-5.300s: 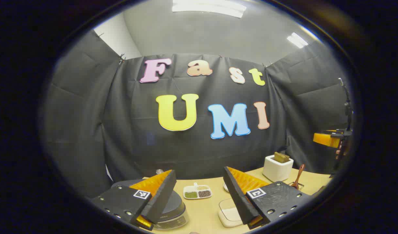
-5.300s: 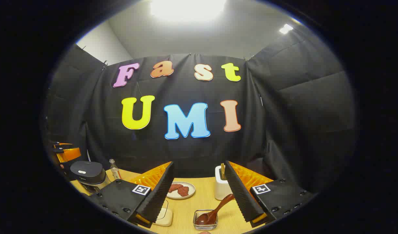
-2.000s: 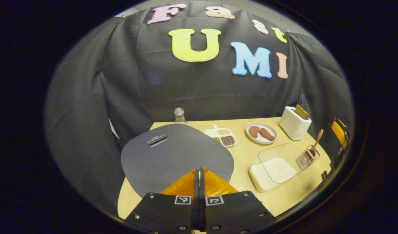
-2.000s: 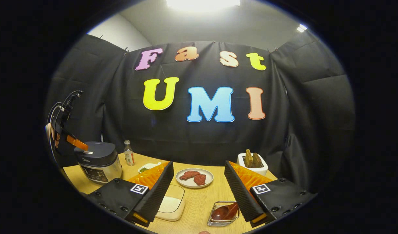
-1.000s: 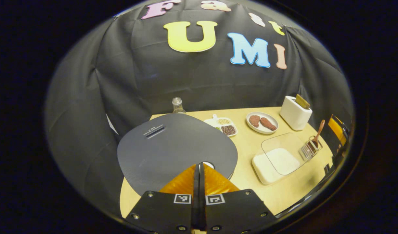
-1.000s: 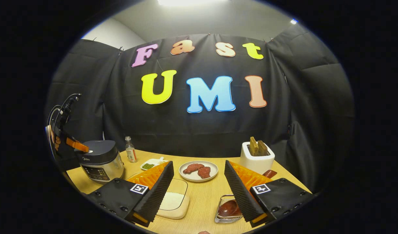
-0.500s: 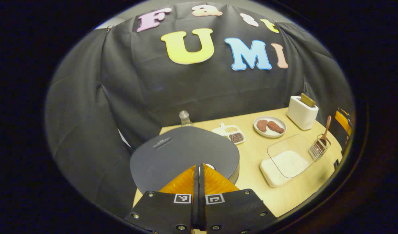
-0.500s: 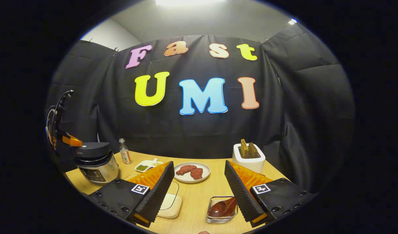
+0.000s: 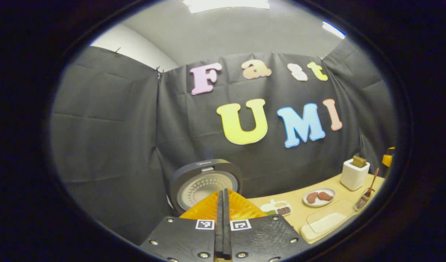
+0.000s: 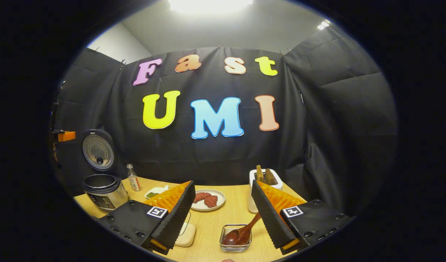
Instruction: Close the left gripper, press the button to open the rice cooker; take a wooden spoon from the chopstick holder with the right hand, scoop a spoonful of rice and pour it into the rice cooker, then put the wooden spoon back into the chopstick holder.
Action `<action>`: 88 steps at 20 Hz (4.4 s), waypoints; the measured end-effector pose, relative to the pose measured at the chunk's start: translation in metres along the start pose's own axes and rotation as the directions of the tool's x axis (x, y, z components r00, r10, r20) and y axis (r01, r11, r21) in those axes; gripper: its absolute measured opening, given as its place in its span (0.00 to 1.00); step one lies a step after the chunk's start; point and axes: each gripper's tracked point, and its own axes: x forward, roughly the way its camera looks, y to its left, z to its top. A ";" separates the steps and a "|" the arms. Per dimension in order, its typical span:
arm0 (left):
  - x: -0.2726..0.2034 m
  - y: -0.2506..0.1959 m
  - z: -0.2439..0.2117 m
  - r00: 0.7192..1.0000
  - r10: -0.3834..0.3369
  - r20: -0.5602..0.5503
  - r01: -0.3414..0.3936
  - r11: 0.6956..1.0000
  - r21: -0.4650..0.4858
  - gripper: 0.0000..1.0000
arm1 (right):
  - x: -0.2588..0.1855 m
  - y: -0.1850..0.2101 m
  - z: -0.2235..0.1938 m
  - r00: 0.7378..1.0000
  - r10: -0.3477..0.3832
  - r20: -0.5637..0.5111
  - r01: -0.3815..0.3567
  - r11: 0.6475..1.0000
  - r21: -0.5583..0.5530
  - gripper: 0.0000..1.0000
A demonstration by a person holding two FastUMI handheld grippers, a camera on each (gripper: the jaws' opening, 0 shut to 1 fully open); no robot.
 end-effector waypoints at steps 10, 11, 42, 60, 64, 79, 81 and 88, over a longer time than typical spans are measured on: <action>-0.043 -0.095 -0.016 0.992 -0.118 0.044 0.123 0.983 -0.138 0.91 | -0.019 -0.094 0.011 0.984 -0.177 -0.021 0.177 0.984 -0.001 0.99; -0.048 -0.106 -0.015 0.990 -0.132 0.052 0.139 0.977 -0.160 0.90 | -0.019 -0.099 0.009 0.984 -0.176 -0.026 0.176 0.984 0.022 0.99; -0.038 -0.104 -0.093 0.983 -0.124 -0.135 0.063 0.920 -0.387 0.90 | 0.093 -0.076 -0.172 0.929 0.103 -0.355 0.040 0.927 0.373 0.98; -0.028 -0.127 -0.137 0.964 -0.161 -0.213 0.073 0.926 -0.371 0.91 | 0.105 -0.078 -0.130 0.961 0.116 -0.251 0.040 0.839 0.543 0.16; -0.026 -0.130 -0.146 0.960 -0.168 -0.222 0.077 0.927 -0.366 0.91 | 0.100 -0.081 -0.096 0.979 0.060 -0.196 0.042 0.877 0.479 0.16; -0.054 -0.107 -0.160 0.965 -0.154 -0.212 0.068 0.928 -0.365 0.91 | 0.082 0.018 -0.009 0.976 0.213 -0.042 -0.172 0.878 0.447 0.16; -0.054 -0.116 -0.154 0.963 -0.190 -0.191 0.101 0.911 -0.400 0.91 | 0.084 0.038 -0.009 0.969 0.244 -0.045 -0.201 0.877 0.436 0.16; -0.054 -0.117 -0.159 0.956 -0.225 -0.186 0.126 0.893 -0.432 0.91 | 0.093 0.101 -0.029 0.938 0.332 -0.097 -0.272 0.882 0.384 0.15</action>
